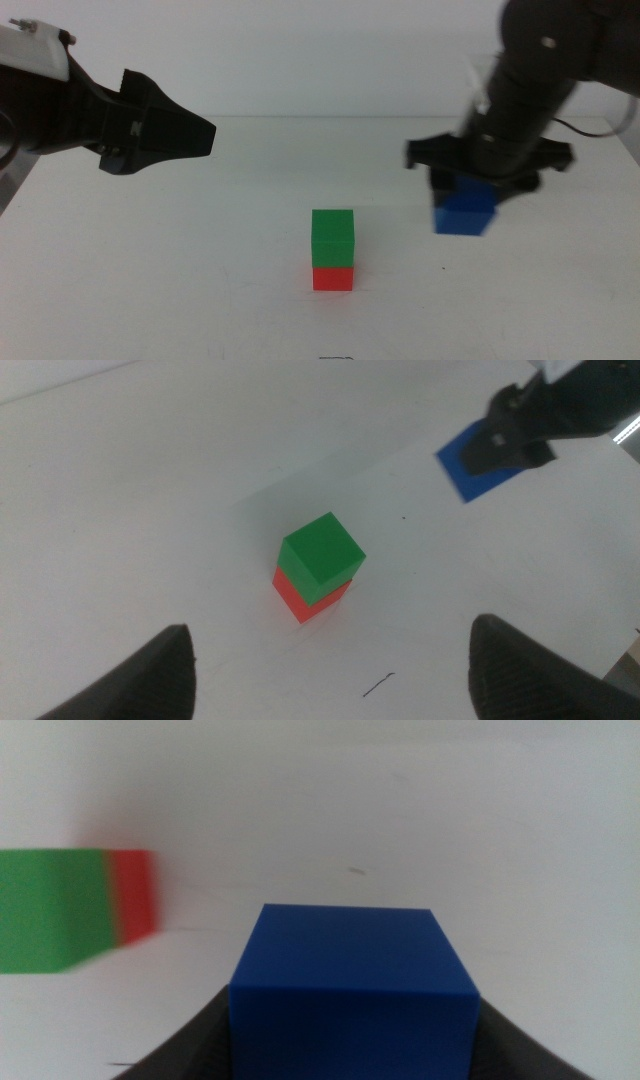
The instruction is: Stack red cubes first, then green, then blue cubes in a specific spot.
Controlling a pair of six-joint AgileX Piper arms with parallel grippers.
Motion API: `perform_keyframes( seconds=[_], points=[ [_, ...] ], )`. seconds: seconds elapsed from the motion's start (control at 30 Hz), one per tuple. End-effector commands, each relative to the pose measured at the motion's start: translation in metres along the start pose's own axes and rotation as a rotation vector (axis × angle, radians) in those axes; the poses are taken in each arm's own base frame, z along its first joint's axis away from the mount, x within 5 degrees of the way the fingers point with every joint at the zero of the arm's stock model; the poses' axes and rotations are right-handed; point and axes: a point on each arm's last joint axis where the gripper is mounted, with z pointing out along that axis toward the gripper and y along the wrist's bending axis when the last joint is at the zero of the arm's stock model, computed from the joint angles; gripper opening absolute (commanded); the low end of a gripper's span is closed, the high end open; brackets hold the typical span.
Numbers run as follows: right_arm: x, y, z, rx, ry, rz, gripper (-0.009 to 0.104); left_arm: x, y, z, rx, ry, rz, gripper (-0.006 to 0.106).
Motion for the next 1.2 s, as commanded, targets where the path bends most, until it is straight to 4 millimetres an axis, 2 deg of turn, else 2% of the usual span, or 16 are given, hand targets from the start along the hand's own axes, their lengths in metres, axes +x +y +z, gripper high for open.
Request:
perform_keyframes(
  seconds=[0.0, 0.13, 0.37, 0.53, 1.17],
  points=[
    [-0.001, 0.01, -0.026, -0.012, -0.025, -0.007, -0.001, -0.011, -0.006, -0.01, 0.009, -0.1, -0.008, 0.094],
    [-0.01, 0.041, -0.029, -0.057, -0.056, -0.046, -0.001, -0.011, -0.006, -0.01, 0.009, -0.1, -0.008, 0.094],
    [-0.018, 0.086, -0.016, -0.123, -0.045, -0.086, -0.001, -0.011, -0.006, -0.01, 0.009, -0.1, -0.008, 0.094],
    [-0.017, 0.093, -0.007, -0.123, -0.022, -0.072, -0.001, -0.011, -0.006, -0.01, 0.009, -0.1, -0.008, 0.094],
    [-0.012, 0.104, 0.0, -0.116, -0.019, -0.006, -0.001, -0.011, -0.006, -0.01, 0.009, -0.1, -0.008, 0.094]
  ],
)
